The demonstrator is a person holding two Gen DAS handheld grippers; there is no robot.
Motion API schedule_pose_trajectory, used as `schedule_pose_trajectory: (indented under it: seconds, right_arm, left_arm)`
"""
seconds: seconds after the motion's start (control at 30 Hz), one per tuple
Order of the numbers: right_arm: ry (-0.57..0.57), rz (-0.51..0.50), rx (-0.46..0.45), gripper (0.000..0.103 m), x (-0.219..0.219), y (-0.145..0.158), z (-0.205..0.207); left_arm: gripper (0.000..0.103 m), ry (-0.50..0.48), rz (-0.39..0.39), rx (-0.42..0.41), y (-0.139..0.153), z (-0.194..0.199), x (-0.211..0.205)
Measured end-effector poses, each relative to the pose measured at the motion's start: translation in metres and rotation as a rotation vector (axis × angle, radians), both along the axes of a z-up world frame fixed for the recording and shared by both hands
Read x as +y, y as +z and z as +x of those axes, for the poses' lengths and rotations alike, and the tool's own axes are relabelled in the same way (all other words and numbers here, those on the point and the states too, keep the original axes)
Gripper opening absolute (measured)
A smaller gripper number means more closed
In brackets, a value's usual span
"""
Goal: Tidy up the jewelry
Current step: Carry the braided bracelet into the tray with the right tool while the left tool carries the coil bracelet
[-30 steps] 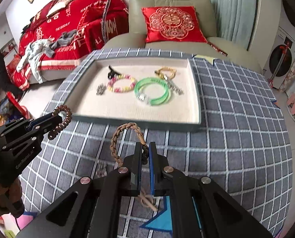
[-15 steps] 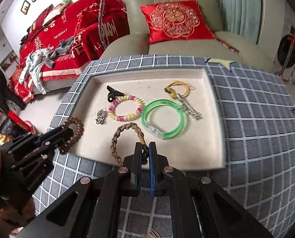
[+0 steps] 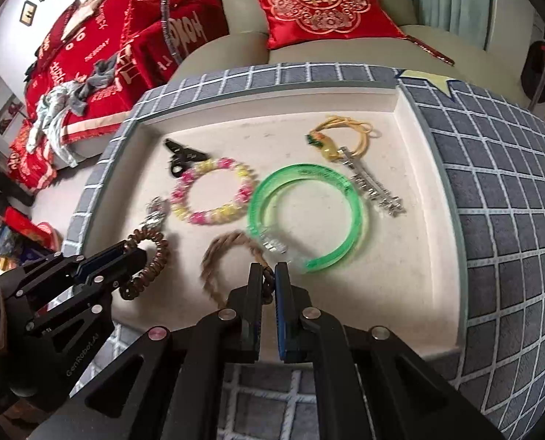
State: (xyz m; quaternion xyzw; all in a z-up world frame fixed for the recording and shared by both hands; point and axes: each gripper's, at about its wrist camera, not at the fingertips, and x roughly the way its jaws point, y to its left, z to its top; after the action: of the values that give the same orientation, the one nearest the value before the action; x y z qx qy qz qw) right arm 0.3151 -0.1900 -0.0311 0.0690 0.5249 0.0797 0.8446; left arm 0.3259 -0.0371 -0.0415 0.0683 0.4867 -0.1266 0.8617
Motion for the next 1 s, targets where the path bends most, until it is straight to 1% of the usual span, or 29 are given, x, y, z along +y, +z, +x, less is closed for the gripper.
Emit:
schedule_pose_trajectory:
  seconds: [0.33,0.63,0.83,1.0]
  right_arm:
    - [-0.074,-0.065,-0.04,0.007,-0.024,-0.002,0.02]
    - [-0.069,-0.079,-0.035,0.007,-0.023,-0.007,0.022]
    - [-0.066,-0.076,-0.028,0.008,-0.023,-0.008,0.021]
    - [-0.068,-0.051,-0.006,0.008,-0.024,-0.007,0.02]
  left_arm:
    - [0.025,0.055,0.022,-0.037,-0.003,0.021,-0.003]
    - [0.025,0.059,0.043,-0.056,-0.003,0.021,-0.005]
    - [0.025,0.069,0.032,-0.048,-0.002,0.02,-0.005]
    - [0.025,0.072,0.021,-0.045,-0.002,0.018,-0.004]
